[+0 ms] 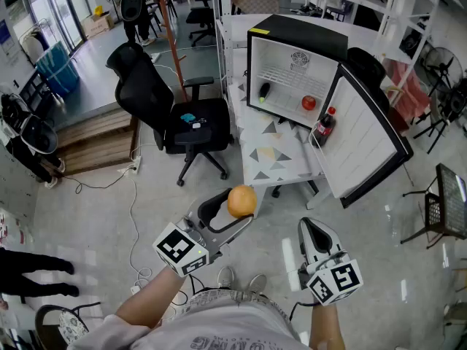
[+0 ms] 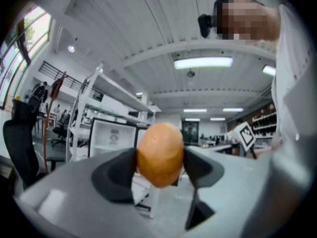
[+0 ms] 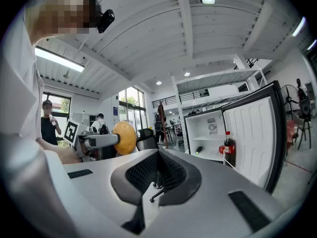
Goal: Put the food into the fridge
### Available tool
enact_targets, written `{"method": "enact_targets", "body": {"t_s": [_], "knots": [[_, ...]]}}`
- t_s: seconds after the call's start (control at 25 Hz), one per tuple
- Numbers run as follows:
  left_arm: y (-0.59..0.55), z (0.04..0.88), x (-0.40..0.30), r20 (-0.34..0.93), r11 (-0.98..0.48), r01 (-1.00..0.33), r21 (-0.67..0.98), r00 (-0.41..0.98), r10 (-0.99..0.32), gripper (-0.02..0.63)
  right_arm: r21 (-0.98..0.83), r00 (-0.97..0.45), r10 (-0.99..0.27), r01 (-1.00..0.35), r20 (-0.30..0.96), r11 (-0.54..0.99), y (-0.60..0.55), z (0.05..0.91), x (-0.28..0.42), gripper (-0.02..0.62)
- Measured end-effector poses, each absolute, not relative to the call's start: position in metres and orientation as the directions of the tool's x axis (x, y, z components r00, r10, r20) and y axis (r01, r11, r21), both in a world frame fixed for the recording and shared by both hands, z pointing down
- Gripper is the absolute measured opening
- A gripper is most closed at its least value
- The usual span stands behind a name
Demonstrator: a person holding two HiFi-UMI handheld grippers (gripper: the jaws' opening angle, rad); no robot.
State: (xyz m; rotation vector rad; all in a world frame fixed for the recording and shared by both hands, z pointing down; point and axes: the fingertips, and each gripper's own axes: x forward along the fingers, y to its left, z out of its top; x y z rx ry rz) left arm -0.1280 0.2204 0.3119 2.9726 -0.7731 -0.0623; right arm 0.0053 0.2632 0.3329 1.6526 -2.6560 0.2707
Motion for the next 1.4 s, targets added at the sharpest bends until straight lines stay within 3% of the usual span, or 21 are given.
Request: {"method": "enact_targets", "body": {"t_s": [1.4], "knots": [[0.243,0.323,-0.062,0.001,-0.832,-0.549,0.082,0.835,-0.551,0.304,-0.185,-0.488,-0.869,-0.865,0.086,0.467,0.273,0.347,0.084,-0.008]]}}
